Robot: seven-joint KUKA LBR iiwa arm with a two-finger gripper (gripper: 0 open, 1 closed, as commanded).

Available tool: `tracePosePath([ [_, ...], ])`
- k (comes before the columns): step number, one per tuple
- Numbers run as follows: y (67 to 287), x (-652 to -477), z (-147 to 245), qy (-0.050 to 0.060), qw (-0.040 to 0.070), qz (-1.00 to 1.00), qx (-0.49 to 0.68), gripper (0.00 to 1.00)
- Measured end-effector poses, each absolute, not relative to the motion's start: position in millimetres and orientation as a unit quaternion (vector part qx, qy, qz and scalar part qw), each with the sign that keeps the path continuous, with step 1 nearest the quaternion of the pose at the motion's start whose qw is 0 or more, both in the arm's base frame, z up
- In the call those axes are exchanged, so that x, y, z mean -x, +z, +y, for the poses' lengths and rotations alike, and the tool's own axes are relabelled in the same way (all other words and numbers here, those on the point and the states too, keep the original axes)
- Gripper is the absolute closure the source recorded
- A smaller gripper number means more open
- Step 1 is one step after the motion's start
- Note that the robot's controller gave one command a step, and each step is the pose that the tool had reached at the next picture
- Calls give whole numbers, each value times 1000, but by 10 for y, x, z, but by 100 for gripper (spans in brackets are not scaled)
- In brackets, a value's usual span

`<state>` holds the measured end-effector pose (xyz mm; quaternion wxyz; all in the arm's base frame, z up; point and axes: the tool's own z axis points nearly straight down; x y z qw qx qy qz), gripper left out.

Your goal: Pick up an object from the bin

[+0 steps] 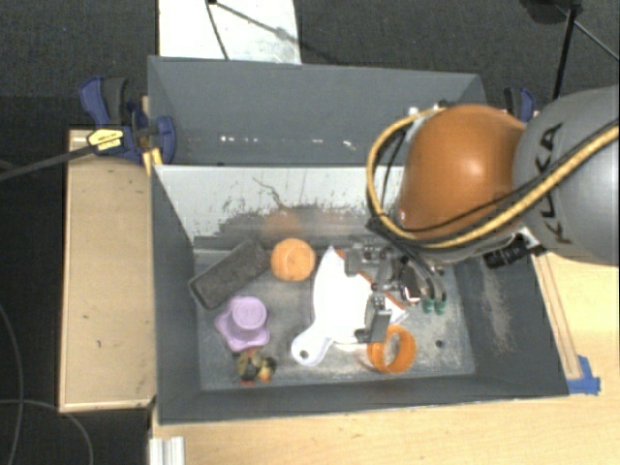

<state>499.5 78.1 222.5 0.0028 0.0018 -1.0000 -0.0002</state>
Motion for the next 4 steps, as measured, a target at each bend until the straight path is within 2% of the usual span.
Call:
tracePosePath([
  [1,2265,-5011,776,0,-1,-1000,-1,0],
  [2,1976,-5017,643,-1,-4,-999,-52,0],
  [3,1417,-4923,518,0,-4,-999,-50,0],
  [4,1041,-4981,397,0,0,-999,-46,0],
])
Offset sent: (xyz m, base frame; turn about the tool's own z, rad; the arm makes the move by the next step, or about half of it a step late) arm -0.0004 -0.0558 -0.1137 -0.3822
